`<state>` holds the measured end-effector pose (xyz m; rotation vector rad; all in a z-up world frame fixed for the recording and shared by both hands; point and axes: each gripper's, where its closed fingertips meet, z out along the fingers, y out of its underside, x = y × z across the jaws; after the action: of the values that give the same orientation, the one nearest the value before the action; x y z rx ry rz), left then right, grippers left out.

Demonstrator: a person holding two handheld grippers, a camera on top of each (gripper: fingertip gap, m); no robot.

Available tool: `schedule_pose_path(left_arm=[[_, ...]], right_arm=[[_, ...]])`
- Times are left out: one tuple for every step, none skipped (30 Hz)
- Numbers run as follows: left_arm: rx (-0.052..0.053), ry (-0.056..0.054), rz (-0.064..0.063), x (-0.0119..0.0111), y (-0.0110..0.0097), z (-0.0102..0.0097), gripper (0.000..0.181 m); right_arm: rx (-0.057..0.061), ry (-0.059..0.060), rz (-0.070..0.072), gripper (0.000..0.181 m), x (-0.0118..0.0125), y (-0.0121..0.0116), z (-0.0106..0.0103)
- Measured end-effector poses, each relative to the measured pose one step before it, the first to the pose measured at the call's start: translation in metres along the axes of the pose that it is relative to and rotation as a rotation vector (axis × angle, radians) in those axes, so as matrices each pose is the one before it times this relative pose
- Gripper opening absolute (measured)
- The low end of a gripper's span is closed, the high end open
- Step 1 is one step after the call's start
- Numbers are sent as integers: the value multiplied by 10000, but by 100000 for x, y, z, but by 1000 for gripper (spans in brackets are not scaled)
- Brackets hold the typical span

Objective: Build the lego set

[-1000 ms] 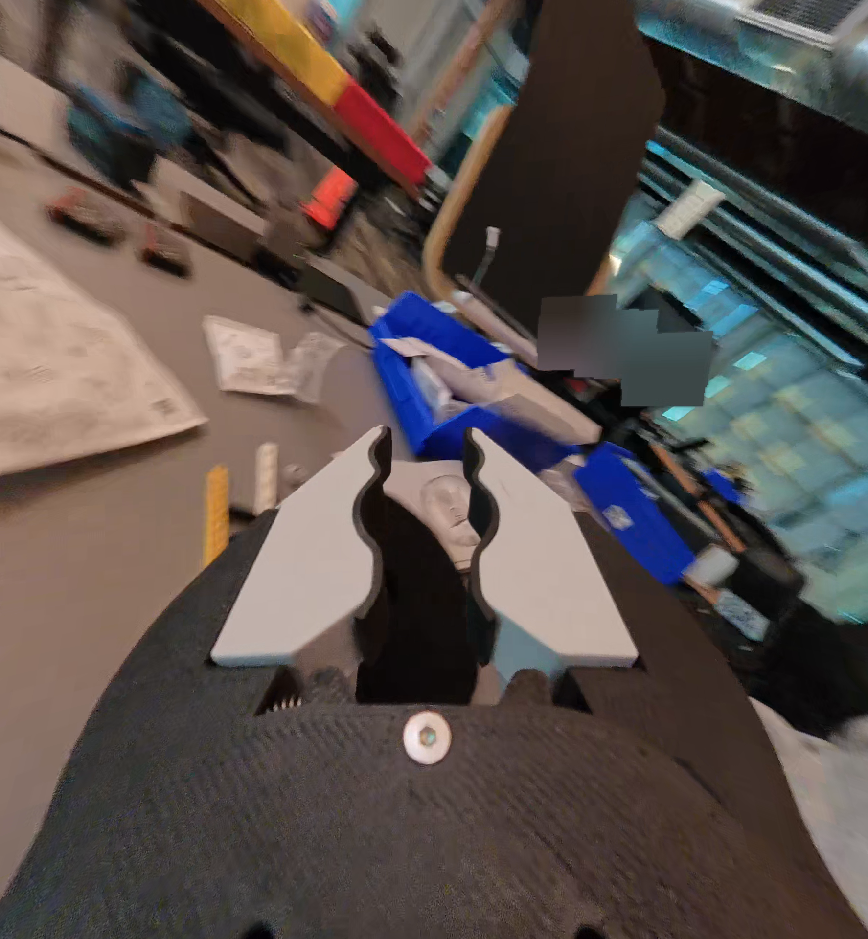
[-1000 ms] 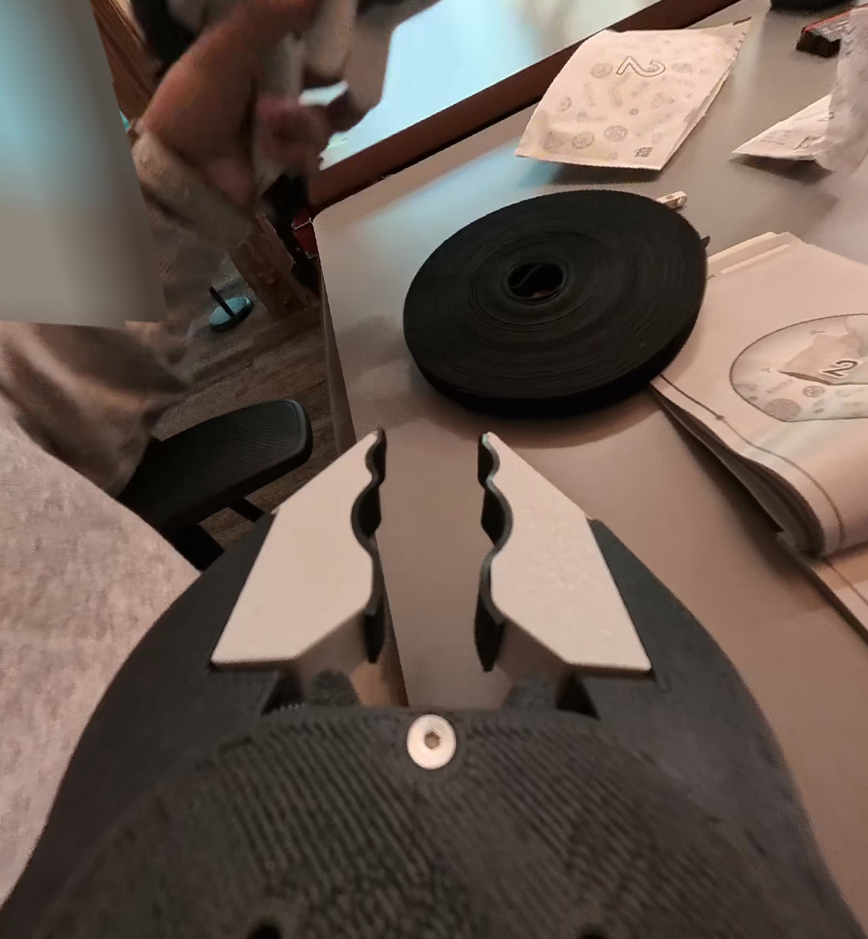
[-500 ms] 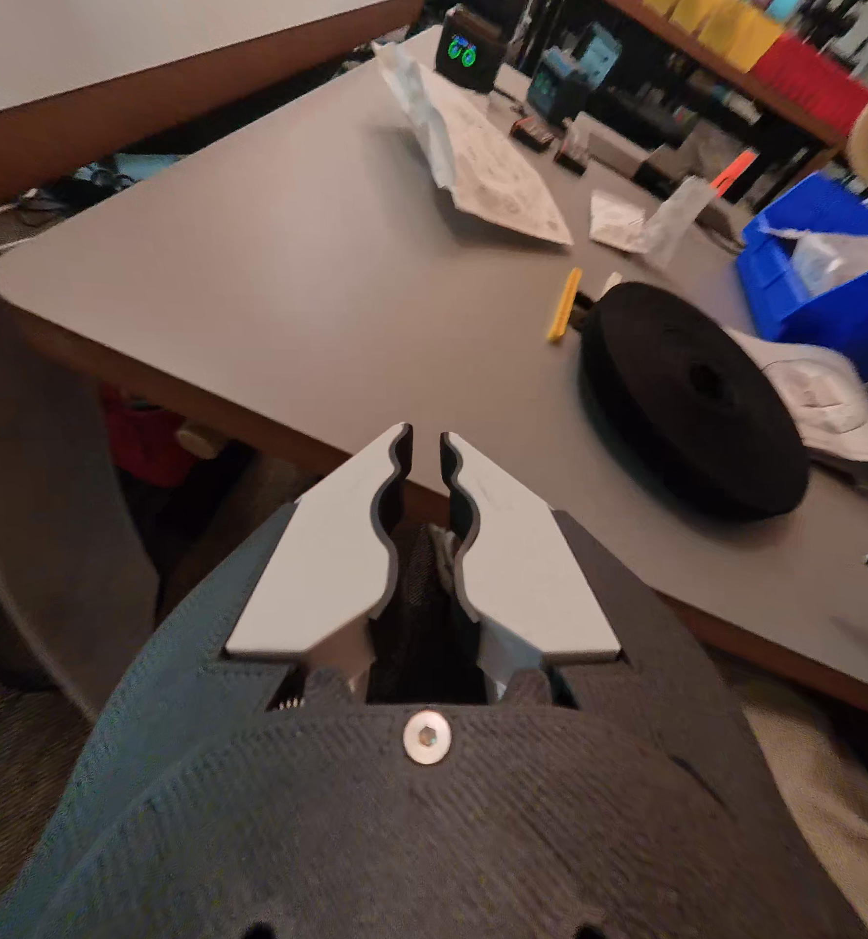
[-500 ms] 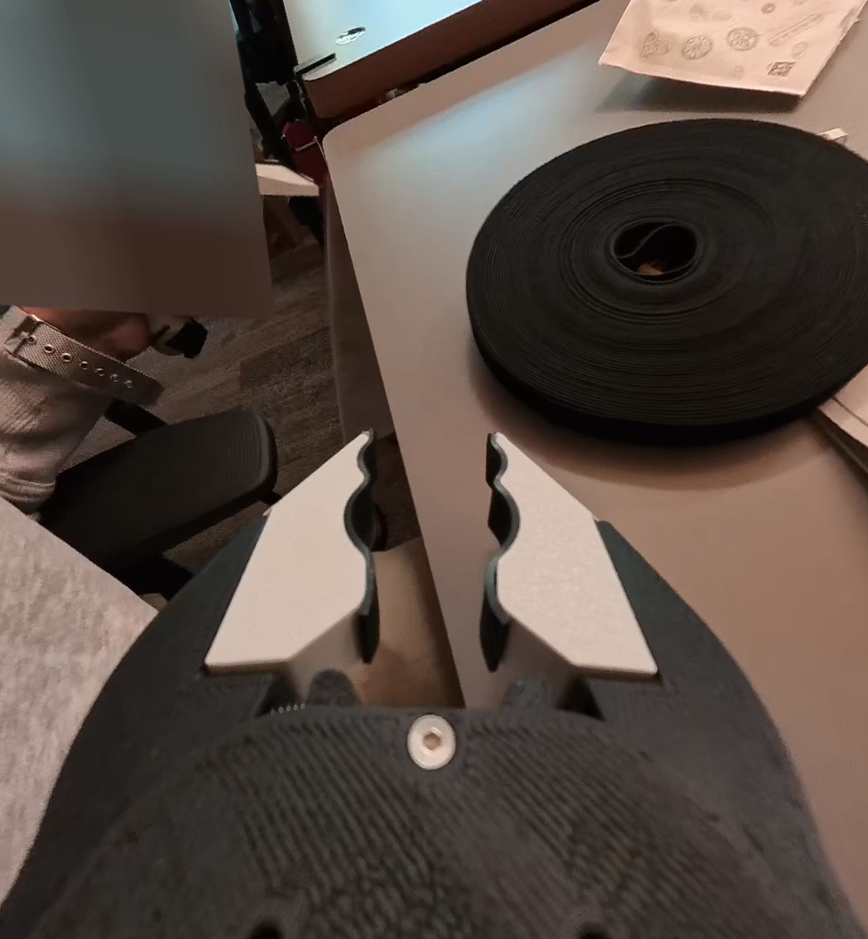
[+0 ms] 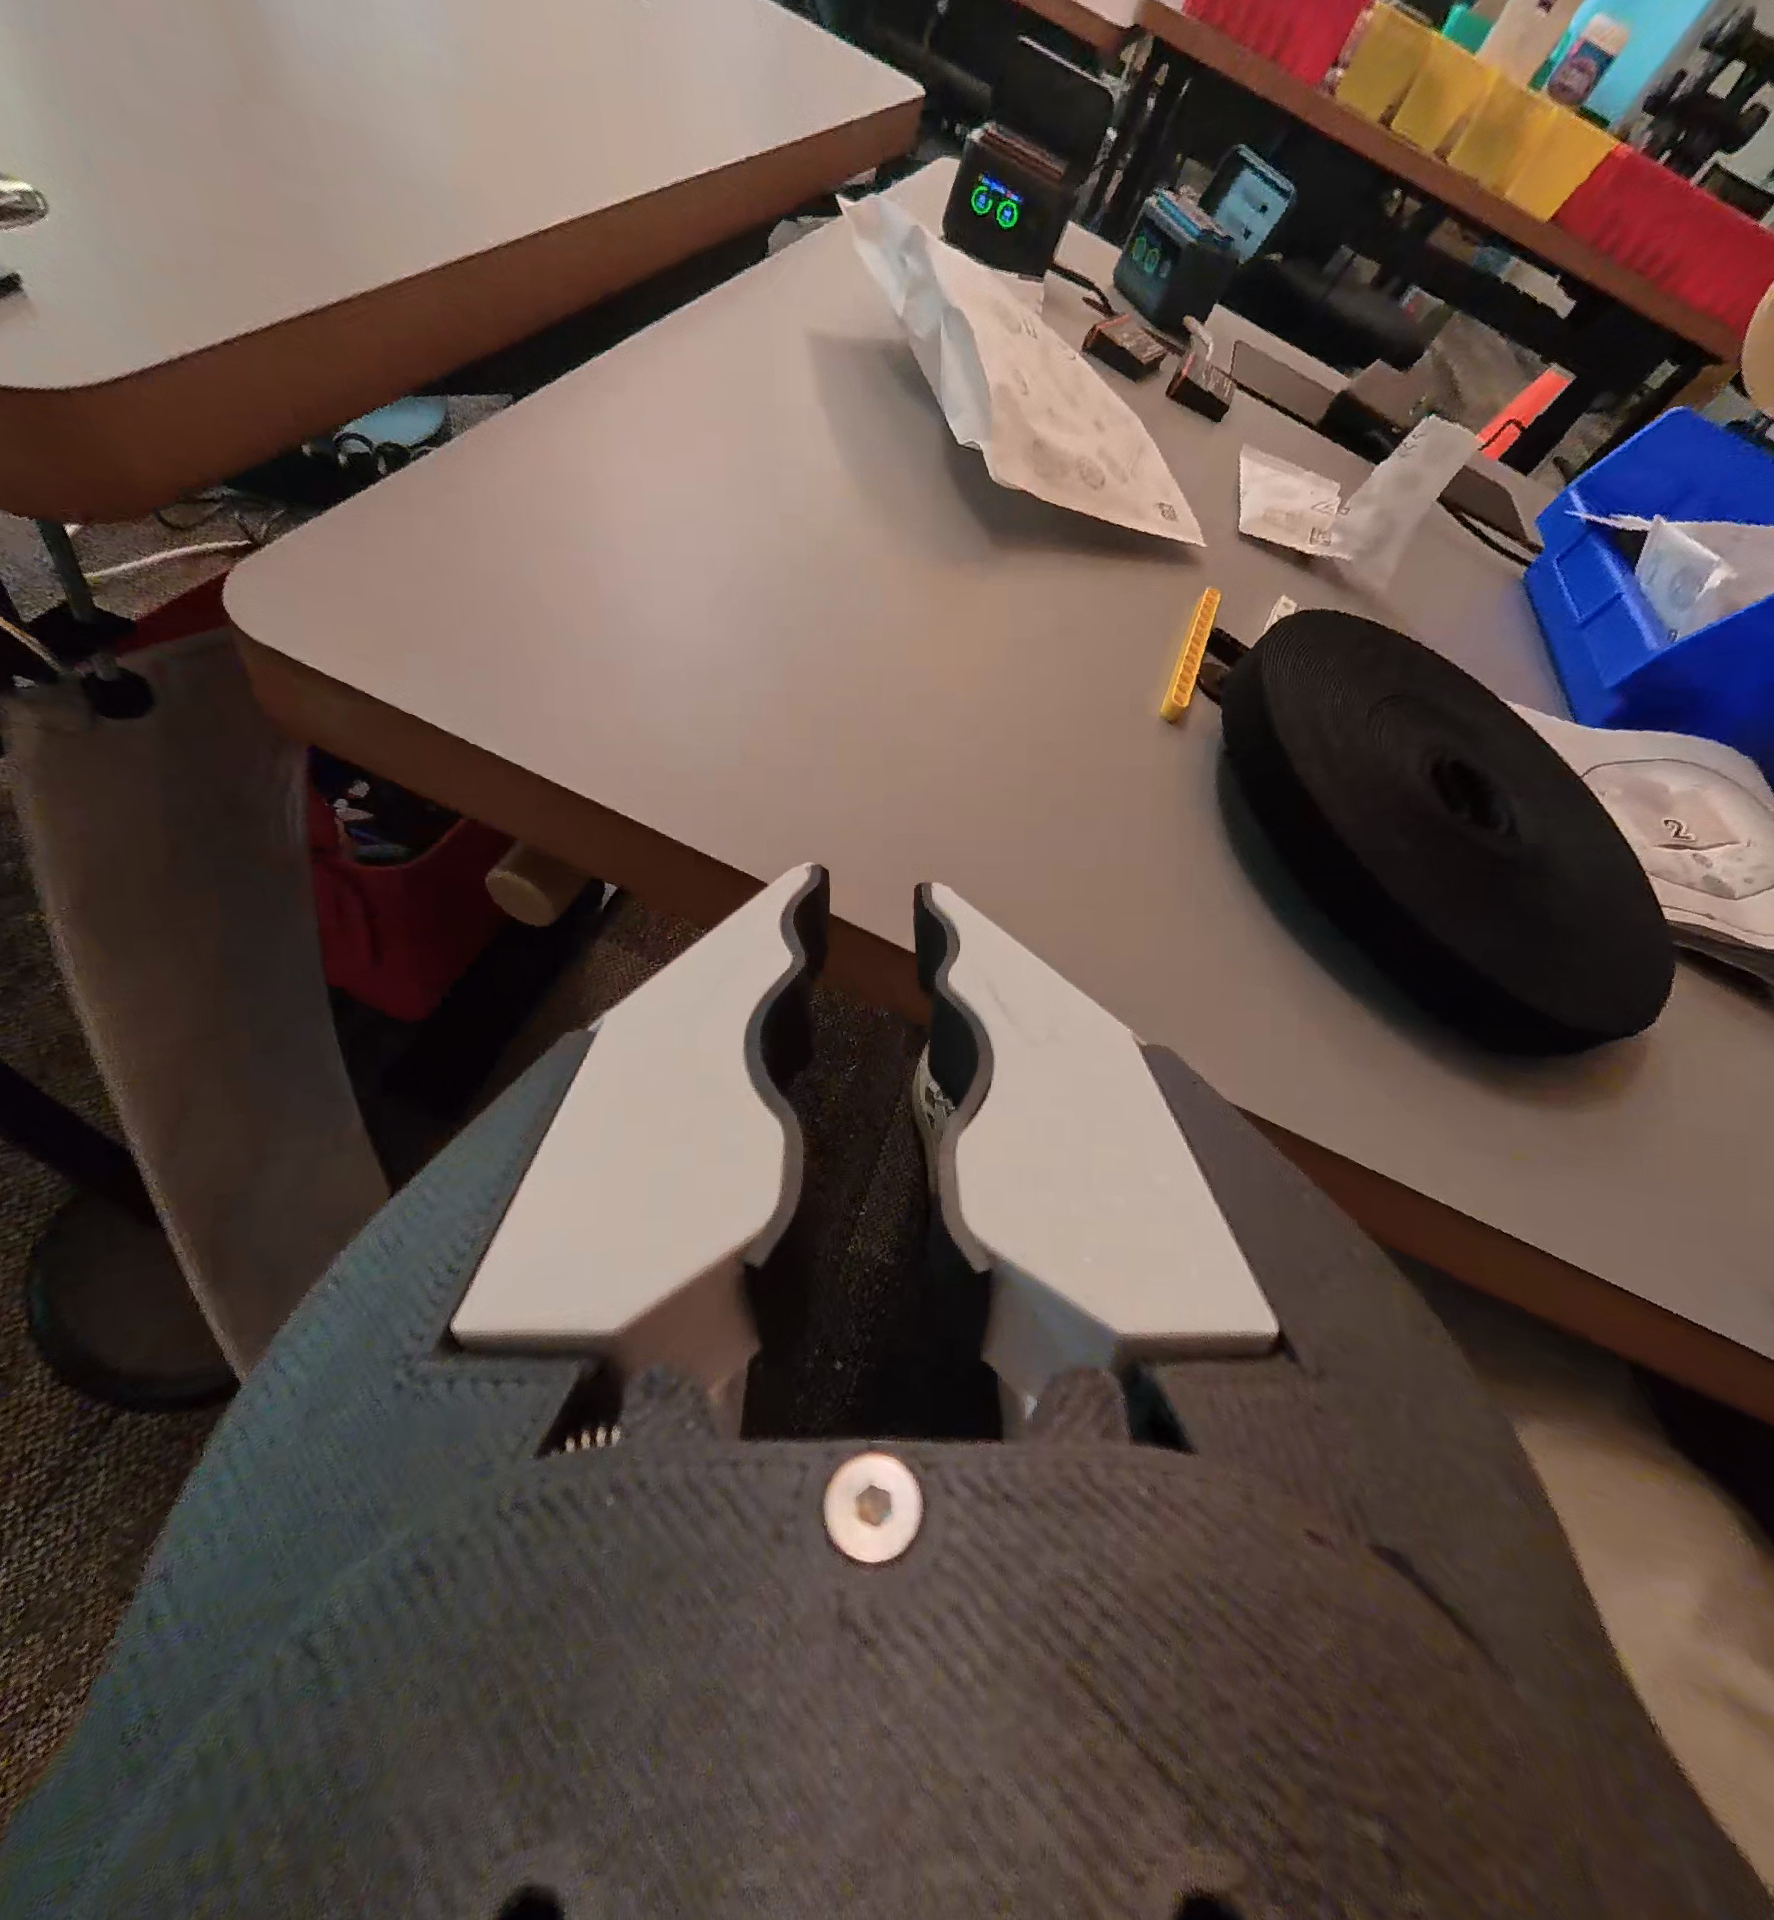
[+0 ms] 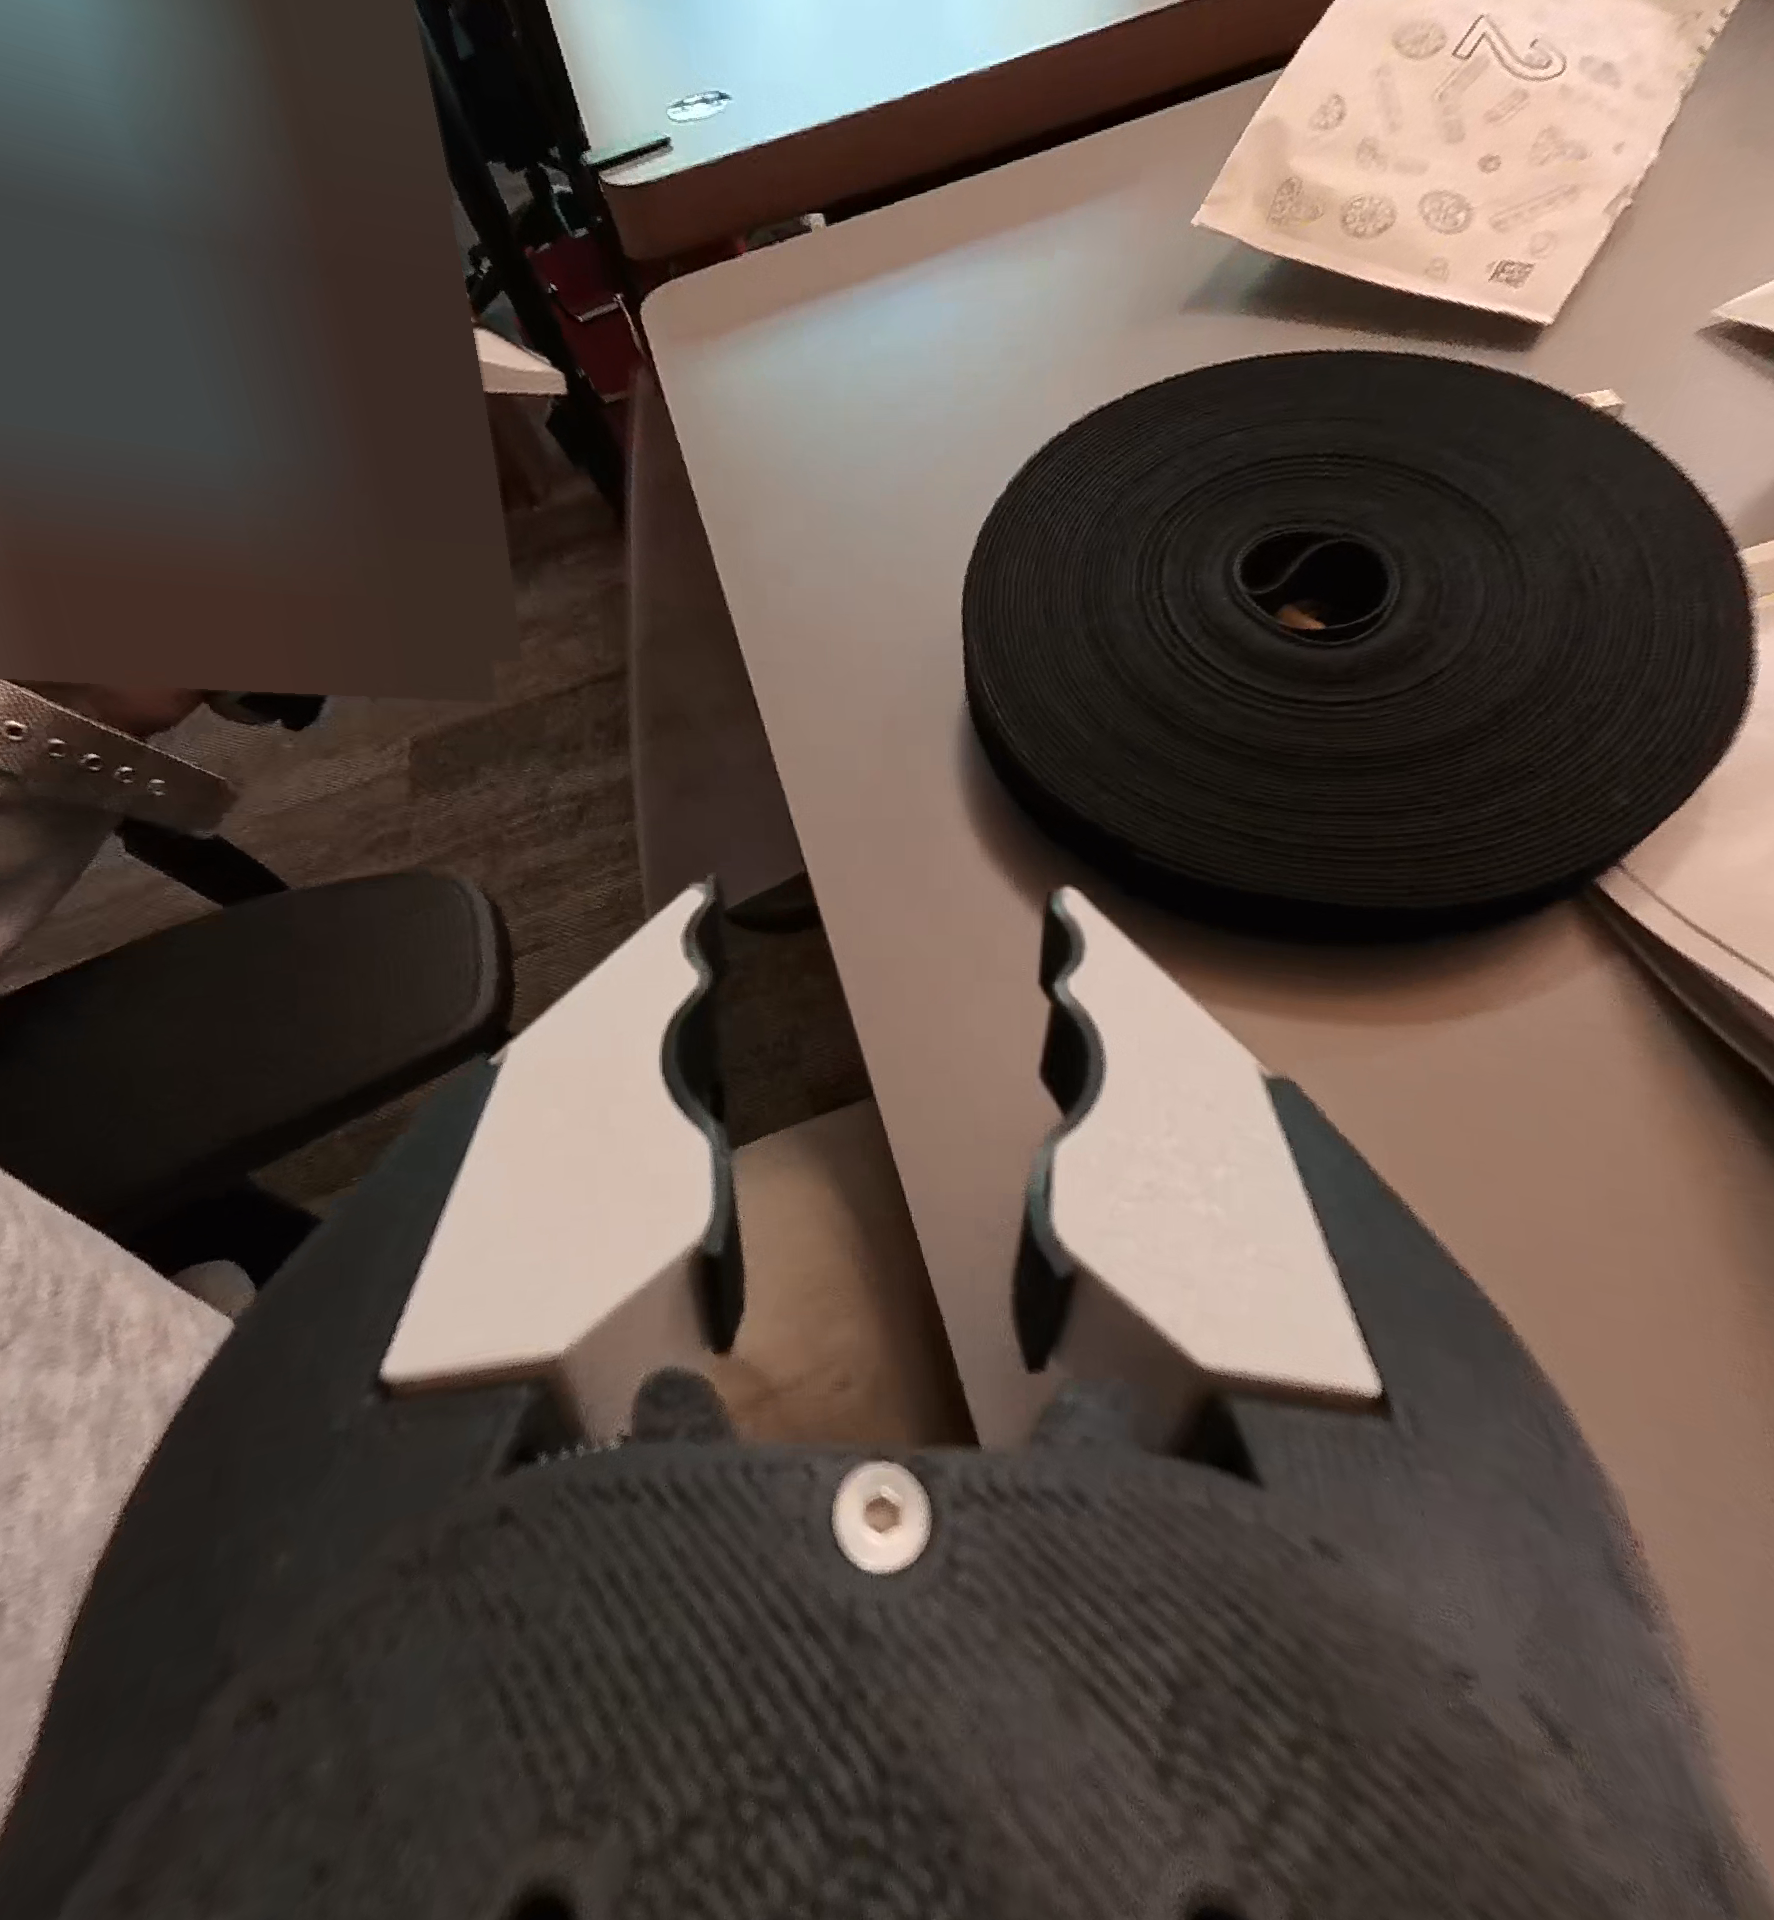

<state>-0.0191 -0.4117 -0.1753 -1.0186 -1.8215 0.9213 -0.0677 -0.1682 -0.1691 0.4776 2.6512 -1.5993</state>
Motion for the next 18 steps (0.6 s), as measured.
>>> schedule_pose_path(left_arm=[[-6,32,65,189,-5,23,15],[-22,28,71,200,38,56,16],[-26,-7,72,117,57,71,18],[-21,-42,69,0,46,53,19],[2,-69,36,-91,17,30,20],[23,-37,-18,-87,-23,13,22],[25,1,-72,-67,-34,-18,23],[36,13,-87,-46,-75,-38,25],[45,19,-59,-34,-105,-56,26],[40,2,-31,-39,-85,-59,27],[39,-19,-16,-45,-90,-73,28],[42,-31,-9,-66,-95,-70,30],[56,-51,-6,-104,-103,-66,31],[57,-44,-6,-109,-92,-55,32],[37,-26,-16,-103,-64,-37,32],[10,-17,-22,-93,1,10,33],[-10,-2,-21,-71,48,34,33],[-27,25,-23,-10,96,65,34]], right_arm=[[-48,109,-32,65,177,83,-85],[-11,90,-12,69,189,52,-90],[25,48,7,72,151,-11,-94],[22,-2,23,76,97,-18,-82],[16,-20,35,81,87,-14,-46],[9,-34,23,85,63,-31,-22],[-6,-28,-6,88,81,-28,2],[-27,18,-38,91,128,-7,17],[-32,33,-82,94,134,-32,41],[-34,51,-114,96,137,-45,40],[-30,79,-133,98,172,-75,48],[-19,92,-133,100,184,-109,67],[-1,90,-121,102,164,-154,54],[31,106,-119,106,179,-192,65],[18,110,-113,107,208,-185,70],[-22,85,-93,108,187,-134,109],[-31,64,-69,111,168,-114,127],[-17,45,-73,114,167,-107,149]])
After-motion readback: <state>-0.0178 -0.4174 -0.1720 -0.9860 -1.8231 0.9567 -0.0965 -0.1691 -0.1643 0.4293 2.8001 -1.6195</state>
